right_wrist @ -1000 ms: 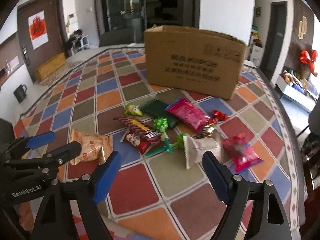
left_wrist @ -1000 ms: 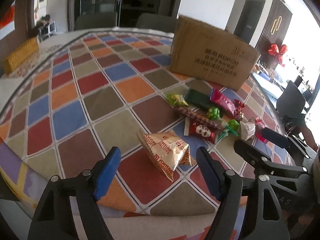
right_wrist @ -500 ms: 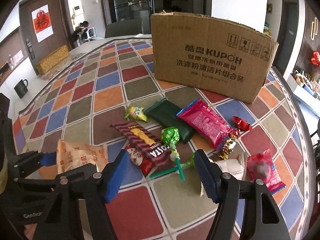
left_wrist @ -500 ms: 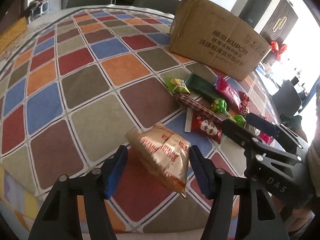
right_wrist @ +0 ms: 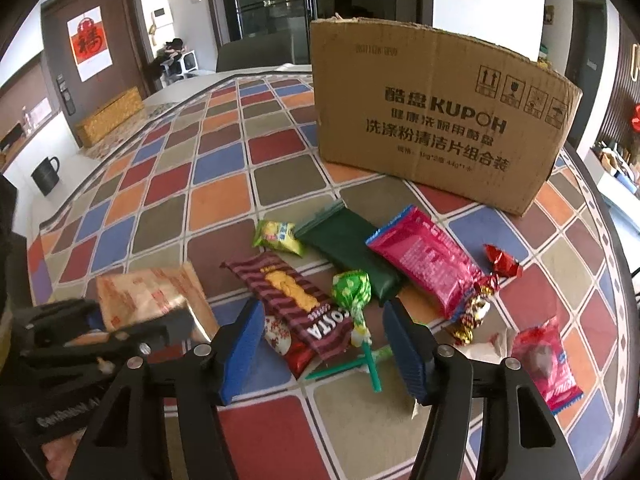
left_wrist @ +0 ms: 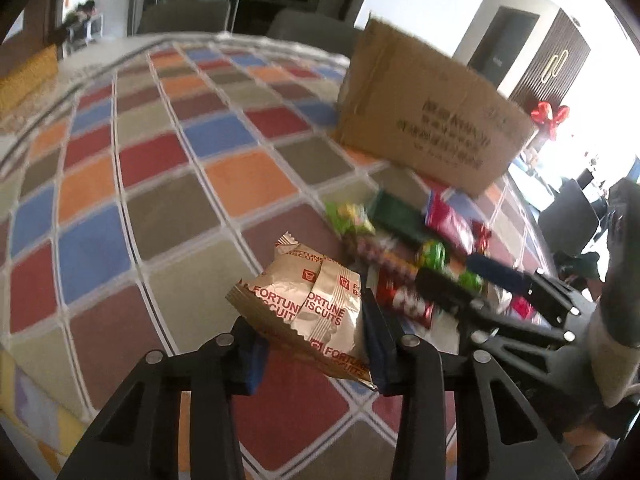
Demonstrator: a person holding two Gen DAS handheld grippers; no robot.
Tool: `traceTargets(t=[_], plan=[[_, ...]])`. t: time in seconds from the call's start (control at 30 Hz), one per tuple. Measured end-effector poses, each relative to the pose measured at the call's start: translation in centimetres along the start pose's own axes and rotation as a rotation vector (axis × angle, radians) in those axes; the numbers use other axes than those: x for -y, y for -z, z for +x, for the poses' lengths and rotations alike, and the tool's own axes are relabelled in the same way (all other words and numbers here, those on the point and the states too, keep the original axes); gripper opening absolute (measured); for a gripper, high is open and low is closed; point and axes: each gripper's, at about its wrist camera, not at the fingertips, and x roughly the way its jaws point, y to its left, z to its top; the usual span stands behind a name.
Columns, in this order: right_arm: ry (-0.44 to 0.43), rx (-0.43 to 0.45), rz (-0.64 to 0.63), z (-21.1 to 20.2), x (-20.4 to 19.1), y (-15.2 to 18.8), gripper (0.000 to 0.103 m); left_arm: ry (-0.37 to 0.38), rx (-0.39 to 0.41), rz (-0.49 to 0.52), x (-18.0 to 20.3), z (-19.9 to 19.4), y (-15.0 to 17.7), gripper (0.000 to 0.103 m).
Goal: Organize snacks
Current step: 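Grasp the gold Fortune biscuit pack with the left tool while the right tool approaches the green lollipop, then grasp the green lollipop stick with the right tool while the left tool lifts the biscuit pack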
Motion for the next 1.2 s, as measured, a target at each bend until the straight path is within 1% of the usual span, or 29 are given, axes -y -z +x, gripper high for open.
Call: traceTargets(t=[0.1, 0.2, 0.3, 0.53, 0.63, 0.67, 0.7, 0.93, 1.2], plan=[[0.002, 0.006, 0.008, 0.4, 0.1, -0.3, 0.062, -0.003, 0.043, 0.033, 0.6, -0.1, -1.1, 0.040], [0.004, 0.001, 0.023, 1.1, 0.4, -0.7, 0.054, 0.007, 0.057, 0.045, 1.1, 0.3, -2.0, 0.040], [0.003, -0.006, 0.034, 1.7, 0.7, -1.0, 0.049, 0.002, 0.070, 0.057, 1.4, 0.6, -2.7, 0.040], [0.010, -0.029, 0.049, 2.9, 1.2, -1.4, 0.040, -0.011, 0.064, 0.071, 2.1, 1.8, -3.1, 0.040], [0.011, -0.043, 0.056, 3.4, 1.2, -1.4, 0.032, -0.021, 0.061, 0.085, 2.4, 2.1, -3.1, 0.040], [0.017, -0.042, 0.056, 3.5, 1.3, -1.3, 0.027, -0.022, 0.060, 0.086, 2.4, 2.1, -3.0, 0.040], [0.020, -0.038, 0.056, 3.5, 1.3, -1.3, 0.026, -0.025, 0.059, 0.088, 2.5, 2.1, -3.0, 0.040], [-0.005, -0.007, 0.093, 2.3, 2.1, -1.3, 0.026, -0.022, 0.069, 0.094, 3.1, 1.4, -3.1, 0.040], [-0.012, 0.059, 0.102, -0.8, 2.4, -2.0, 0.026, -0.026, 0.134, 0.121, 4.3, -0.5, -3.8, 0.040]])
